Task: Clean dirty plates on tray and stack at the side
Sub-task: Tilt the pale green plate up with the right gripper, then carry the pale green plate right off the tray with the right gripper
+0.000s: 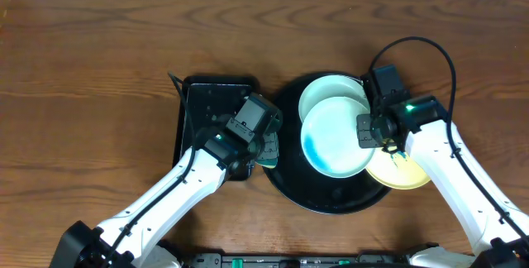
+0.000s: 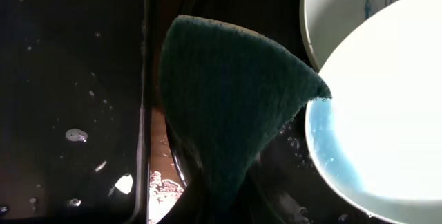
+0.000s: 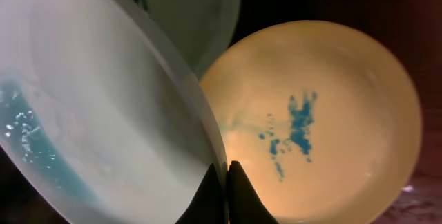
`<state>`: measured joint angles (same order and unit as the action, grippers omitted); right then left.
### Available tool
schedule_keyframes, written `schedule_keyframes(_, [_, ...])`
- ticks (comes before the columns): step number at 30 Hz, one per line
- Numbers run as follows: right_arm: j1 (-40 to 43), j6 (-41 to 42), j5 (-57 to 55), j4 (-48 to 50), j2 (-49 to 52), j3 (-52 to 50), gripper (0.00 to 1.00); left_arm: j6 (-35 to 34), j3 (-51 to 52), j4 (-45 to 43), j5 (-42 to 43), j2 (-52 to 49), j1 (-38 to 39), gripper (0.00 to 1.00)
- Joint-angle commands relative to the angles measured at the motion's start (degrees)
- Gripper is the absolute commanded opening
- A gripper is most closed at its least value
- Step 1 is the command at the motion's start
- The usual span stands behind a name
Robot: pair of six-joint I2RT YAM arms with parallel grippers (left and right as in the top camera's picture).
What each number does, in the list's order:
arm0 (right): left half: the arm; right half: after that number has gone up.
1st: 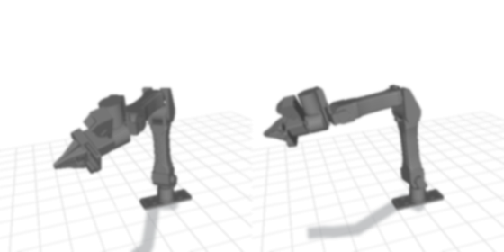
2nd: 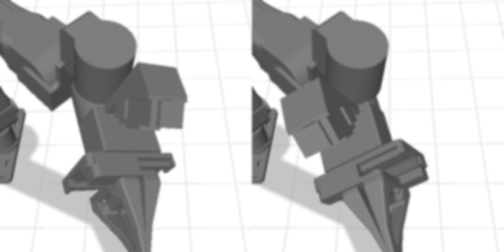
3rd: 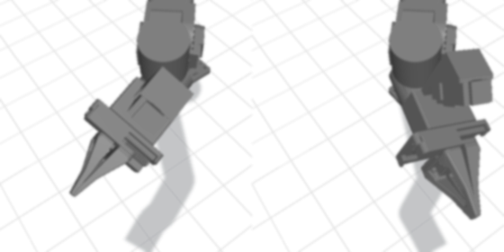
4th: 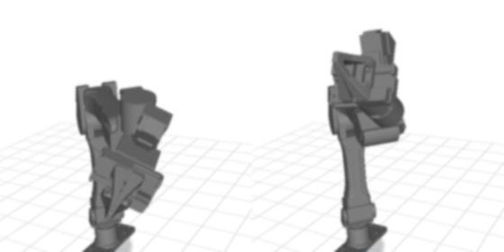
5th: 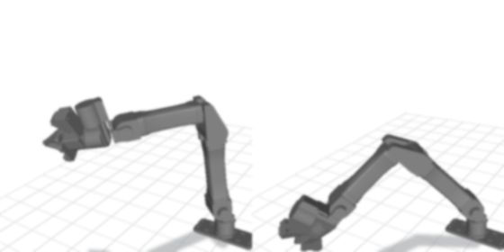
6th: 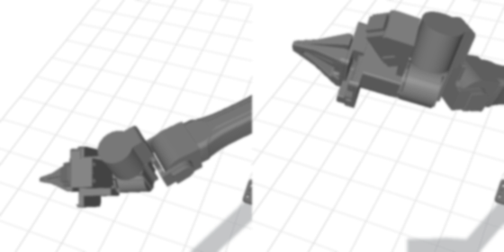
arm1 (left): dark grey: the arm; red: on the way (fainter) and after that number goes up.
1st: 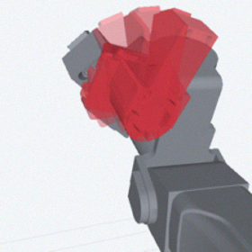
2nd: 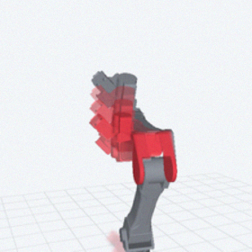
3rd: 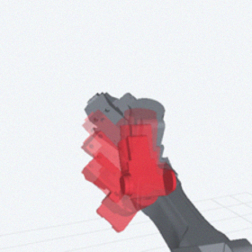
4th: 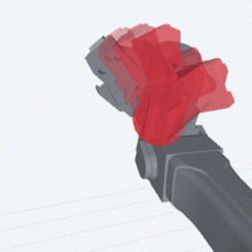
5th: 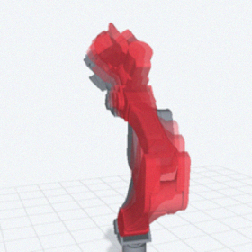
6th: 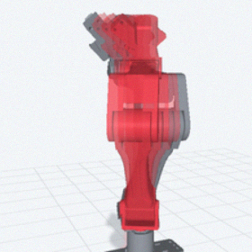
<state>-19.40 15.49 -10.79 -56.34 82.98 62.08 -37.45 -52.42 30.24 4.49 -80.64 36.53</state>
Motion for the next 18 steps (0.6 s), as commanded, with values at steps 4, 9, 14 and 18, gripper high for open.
schedule_keyframes(4, [-5.1,3.1,-10.0,-0.3,-1.0,1.2,0.01,0.4,0.7,0.1,-0.7,-0.2,-0.3,0.11])
schedule_keyframes(9, [-10.7,5.1,-17.1,-0.1,-1.0,1.2,0.01,0.4,0.7,0.1,-0.7,-0.2,-0.3,0.11])
schedule_keyframes(14, [-17.5,8.3,-26.3,0.0,-1.0,1.7,0.01,0.4,0.7,0.1,-0.7,-0.2,-0.3,0.11])
schedule_keyframes(18, [-22.7,10.9,-34.3,0.0,-1.0,2.4,0.01,0.4,0.7,0.1,-0.7,-0.2,-0.3,0.11])
